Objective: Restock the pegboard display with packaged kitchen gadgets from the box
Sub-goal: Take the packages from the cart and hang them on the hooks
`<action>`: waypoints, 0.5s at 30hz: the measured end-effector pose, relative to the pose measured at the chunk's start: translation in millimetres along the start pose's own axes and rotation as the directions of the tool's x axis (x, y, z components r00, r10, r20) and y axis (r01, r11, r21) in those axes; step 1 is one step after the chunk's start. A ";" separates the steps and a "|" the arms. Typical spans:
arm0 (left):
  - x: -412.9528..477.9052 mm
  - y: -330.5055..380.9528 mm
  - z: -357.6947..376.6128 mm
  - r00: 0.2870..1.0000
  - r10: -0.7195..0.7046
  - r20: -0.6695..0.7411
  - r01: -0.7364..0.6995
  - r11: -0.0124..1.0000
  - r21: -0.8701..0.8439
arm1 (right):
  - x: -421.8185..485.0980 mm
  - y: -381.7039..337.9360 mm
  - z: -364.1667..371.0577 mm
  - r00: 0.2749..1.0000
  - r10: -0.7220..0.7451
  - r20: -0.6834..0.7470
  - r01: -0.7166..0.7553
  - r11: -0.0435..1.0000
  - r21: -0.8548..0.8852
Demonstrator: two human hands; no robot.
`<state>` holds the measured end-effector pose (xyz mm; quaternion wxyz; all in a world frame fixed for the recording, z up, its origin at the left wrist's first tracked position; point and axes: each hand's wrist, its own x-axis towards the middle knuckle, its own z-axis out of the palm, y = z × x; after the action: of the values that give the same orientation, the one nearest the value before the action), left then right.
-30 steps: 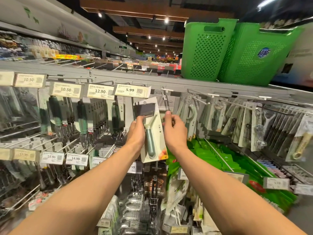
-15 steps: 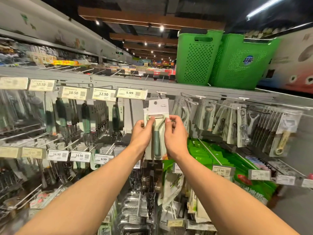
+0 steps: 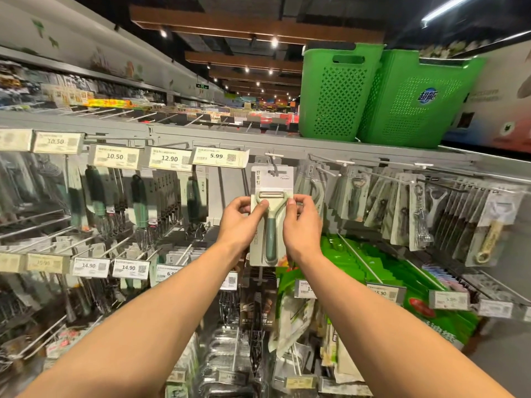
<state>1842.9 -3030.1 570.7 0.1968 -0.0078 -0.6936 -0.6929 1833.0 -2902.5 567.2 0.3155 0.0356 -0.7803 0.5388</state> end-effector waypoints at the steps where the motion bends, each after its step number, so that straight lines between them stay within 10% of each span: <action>1: 2.9 -1.2 0.8 1.000 -0.004 -0.009 0.004 1.000 -0.003 | 1.9 0.6 1.7 1.000 -0.001 -0.005 0.001 1.000 -0.011; 15: 55.7 -30.2 4.3 0.994 0.051 -0.102 -0.040 0.994 0.101 | 42.7 25.1 38.1 0.991 0.119 0.057 -0.116 0.992 -0.049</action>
<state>1781.8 -3041.7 557.7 0.2485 0.0221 -0.7153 -0.6528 1771.7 -2912.7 561.0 0.2605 -0.0014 -0.8022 0.5373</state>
